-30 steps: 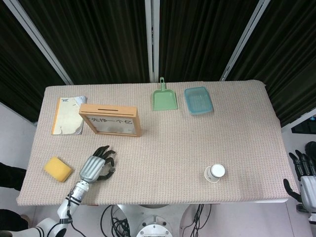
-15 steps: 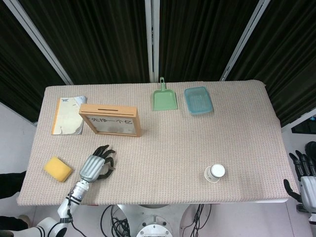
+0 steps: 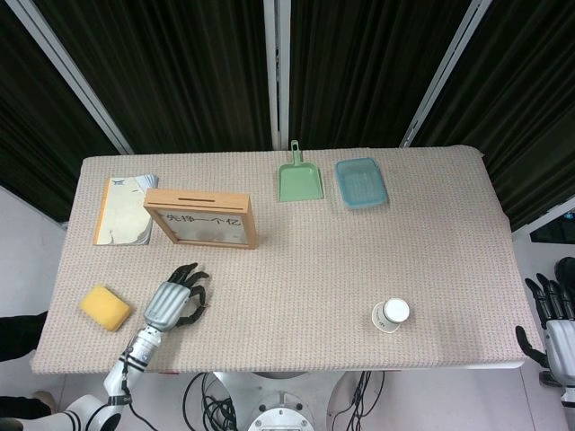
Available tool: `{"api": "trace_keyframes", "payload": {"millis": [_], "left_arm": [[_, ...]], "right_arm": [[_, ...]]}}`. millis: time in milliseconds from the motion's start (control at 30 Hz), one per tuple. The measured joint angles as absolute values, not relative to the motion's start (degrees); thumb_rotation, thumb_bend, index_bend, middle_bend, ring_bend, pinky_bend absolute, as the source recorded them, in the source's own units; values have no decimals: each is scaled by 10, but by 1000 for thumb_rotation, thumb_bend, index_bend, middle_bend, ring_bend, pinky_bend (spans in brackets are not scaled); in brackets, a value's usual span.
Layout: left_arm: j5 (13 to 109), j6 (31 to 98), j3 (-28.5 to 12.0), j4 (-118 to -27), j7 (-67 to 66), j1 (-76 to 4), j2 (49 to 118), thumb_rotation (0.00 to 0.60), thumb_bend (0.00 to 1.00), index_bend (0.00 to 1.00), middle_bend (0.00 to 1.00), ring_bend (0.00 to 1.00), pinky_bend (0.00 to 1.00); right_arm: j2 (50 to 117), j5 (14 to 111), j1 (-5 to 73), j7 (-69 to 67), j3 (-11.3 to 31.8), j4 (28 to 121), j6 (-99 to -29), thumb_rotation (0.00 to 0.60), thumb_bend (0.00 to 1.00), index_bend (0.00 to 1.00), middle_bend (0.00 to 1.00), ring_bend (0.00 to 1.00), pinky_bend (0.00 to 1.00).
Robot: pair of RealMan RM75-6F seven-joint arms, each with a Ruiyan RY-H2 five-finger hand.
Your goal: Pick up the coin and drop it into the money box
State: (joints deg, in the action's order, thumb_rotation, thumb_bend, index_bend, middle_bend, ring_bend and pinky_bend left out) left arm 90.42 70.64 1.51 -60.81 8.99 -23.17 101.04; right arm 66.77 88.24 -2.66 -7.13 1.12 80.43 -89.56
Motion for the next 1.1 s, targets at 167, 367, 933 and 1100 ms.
{"api": "trace_keyframes", "payload": {"millis": [167, 367, 933, 1100], "left_arm": [[906, 705, 16, -610, 102, -234, 1010, 600, 410, 598, 215, 50, 108], [909, 716, 13, -637, 105, -235, 994, 600, 418, 602, 217, 50, 109], [936, 813, -17, -888, 21, -218, 795, 600, 419, 612, 226, 51, 126], [930, 823, -48, -953, 2, -222, 728, 600, 419, 611, 225, 51, 126]], "right_arm": [[666, 880, -28, -70, 12, 807, -895, 600, 426, 0, 0, 0, 0], [665, 882, -28, -72, 12, 807, -898, 600, 420, 0, 0, 0, 0], [659, 891, -25, -72, 10, 814, -898, 600, 379, 0, 0, 0, 0], [658, 895, -23, -63, 10, 821, -898, 600, 377, 0, 0, 0, 0]]}}
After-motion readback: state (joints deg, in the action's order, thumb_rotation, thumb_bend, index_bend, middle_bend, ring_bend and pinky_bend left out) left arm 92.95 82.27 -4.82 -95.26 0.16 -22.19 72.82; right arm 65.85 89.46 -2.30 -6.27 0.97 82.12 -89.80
